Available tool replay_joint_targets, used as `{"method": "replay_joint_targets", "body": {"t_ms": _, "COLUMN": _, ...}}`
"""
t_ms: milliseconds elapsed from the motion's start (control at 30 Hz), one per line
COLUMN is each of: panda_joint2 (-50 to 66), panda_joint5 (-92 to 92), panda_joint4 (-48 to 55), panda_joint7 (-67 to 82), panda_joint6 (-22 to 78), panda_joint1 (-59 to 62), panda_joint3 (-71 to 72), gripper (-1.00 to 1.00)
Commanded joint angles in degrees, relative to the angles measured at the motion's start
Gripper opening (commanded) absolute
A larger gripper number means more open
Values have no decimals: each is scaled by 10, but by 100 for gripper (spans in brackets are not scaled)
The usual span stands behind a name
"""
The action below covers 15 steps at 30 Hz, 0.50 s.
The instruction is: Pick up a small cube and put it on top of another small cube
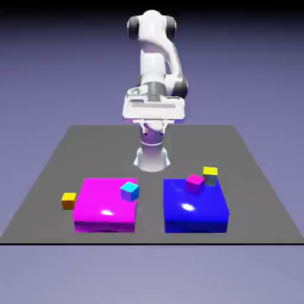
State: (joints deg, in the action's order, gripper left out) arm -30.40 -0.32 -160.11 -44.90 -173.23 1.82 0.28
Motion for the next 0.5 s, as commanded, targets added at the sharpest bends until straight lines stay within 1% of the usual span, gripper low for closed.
{"method": "replay_joint_targets", "body": {"t_ms": 0, "panda_joint2": 19, "panda_joint5": -3, "panda_joint4": 7, "panda_joint7": -20, "panda_joint6": 6, "panda_joint1": 21, "panda_joint3": 2, "gripper": 0}}
{"method": "replay_joint_targets", "body": {"t_ms": 467, "panda_joint2": 281, "panda_joint5": -39, "panda_joint4": 111, "panda_joint7": -304, "panda_joint6": 97, "panda_joint1": 312, "panda_joint3": 34, "gripper": 0}}
